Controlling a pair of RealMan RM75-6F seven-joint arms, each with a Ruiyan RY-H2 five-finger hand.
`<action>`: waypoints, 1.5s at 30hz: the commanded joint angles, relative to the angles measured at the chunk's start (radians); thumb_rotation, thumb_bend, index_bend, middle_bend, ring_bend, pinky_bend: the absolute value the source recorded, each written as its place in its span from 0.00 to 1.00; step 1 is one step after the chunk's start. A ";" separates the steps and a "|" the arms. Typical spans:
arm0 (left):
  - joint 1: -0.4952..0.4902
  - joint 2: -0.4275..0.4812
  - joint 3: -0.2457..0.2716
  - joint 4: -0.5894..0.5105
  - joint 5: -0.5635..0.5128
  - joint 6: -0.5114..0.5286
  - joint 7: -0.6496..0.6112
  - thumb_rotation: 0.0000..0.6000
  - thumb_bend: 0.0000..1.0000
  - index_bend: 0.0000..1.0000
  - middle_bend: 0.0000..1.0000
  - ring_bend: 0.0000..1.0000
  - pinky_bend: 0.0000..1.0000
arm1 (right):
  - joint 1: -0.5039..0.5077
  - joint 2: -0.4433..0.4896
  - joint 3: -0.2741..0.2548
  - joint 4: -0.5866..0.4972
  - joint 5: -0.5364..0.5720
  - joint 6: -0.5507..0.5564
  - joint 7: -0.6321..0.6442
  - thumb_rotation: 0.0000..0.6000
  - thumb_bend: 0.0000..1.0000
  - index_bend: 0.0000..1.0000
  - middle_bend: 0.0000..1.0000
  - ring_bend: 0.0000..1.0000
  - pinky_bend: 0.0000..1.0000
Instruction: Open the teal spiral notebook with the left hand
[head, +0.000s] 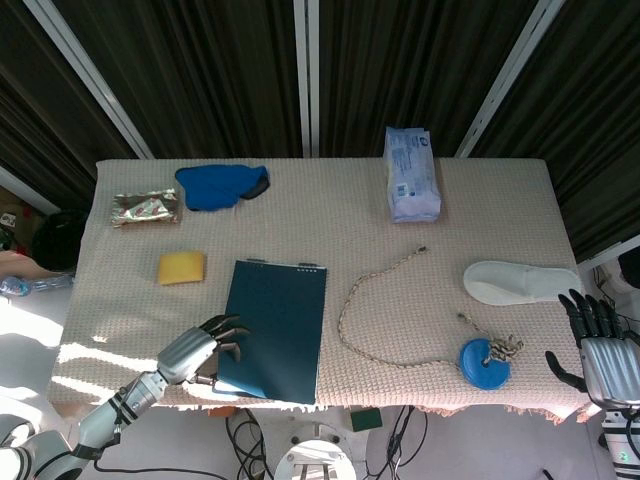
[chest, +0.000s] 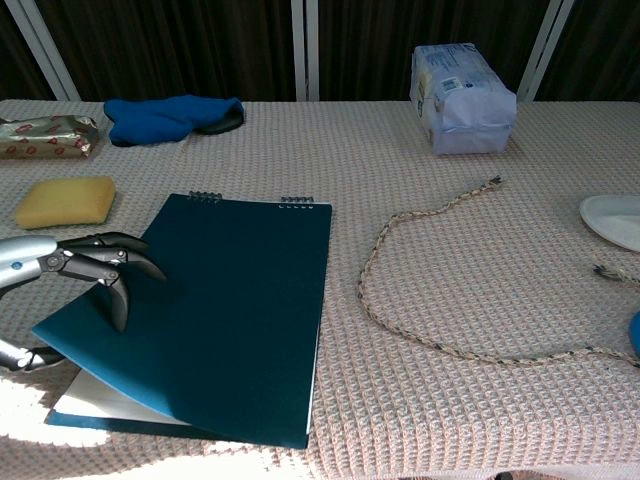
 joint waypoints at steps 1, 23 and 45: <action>-0.001 -0.003 -0.001 0.003 0.002 -0.001 0.000 1.00 0.51 0.60 0.18 0.00 0.10 | -0.001 0.000 0.000 0.003 0.002 0.001 0.002 1.00 0.31 0.00 0.00 0.00 0.00; -0.081 0.005 -0.087 -0.092 0.026 0.044 -0.148 1.00 0.56 0.62 0.16 0.00 0.11 | -0.012 -0.013 -0.003 0.049 0.003 0.015 0.044 1.00 0.31 0.00 0.00 0.00 0.00; -0.554 -0.191 -0.607 0.177 -0.846 -0.591 -0.004 1.00 0.58 0.66 0.17 0.00 0.11 | -0.014 -0.012 0.027 0.116 0.091 -0.026 0.122 1.00 0.31 0.00 0.00 0.00 0.00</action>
